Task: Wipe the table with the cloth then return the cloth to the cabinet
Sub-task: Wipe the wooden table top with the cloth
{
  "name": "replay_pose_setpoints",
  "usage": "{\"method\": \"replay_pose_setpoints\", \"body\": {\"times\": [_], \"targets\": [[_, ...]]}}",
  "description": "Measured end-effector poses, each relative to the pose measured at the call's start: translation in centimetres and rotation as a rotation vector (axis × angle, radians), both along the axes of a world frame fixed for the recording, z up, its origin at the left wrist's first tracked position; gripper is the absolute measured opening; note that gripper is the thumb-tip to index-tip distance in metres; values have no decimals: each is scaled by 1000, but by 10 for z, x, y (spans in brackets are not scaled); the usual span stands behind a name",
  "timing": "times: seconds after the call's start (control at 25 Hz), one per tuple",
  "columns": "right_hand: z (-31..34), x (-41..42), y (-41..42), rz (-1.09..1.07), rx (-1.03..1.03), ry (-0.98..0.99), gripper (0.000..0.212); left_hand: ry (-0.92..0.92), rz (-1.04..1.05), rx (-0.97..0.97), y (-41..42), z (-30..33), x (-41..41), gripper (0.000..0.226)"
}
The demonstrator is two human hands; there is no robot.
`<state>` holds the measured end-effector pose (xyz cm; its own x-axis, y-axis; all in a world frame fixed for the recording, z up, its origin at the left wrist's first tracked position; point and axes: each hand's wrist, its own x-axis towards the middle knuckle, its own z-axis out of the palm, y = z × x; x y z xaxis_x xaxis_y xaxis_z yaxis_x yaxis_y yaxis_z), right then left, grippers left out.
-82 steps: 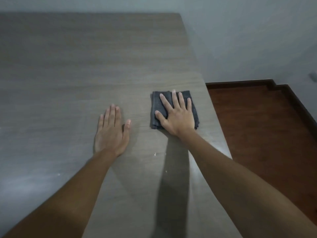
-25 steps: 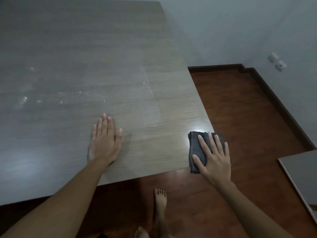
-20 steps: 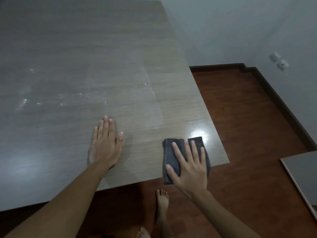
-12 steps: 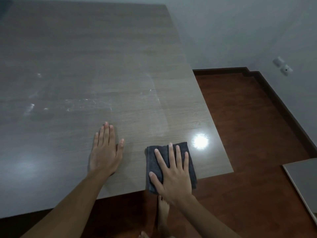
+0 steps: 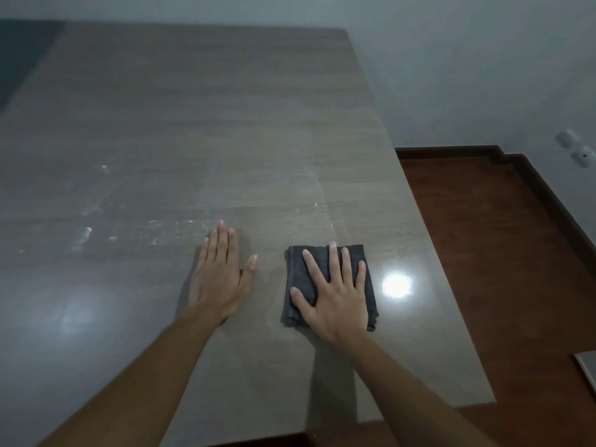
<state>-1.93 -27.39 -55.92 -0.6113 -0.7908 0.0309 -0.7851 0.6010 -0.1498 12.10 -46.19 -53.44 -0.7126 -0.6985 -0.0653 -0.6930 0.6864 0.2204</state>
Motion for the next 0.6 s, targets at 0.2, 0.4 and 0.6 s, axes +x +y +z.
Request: {"method": "replay_pose_setpoints", "body": {"times": [0.2,0.4,0.6], "targets": [[2,-57,-88,-12,15,-21,76,1,51,9,-84,6,-52,86],[4,-110,-166,-49,34,-37,78,-26,63,19,-152,-6,-85,87],[10,-175,-247,-43,95,-58,81,-1,98,-25,-211,-23,-118,87]]}}
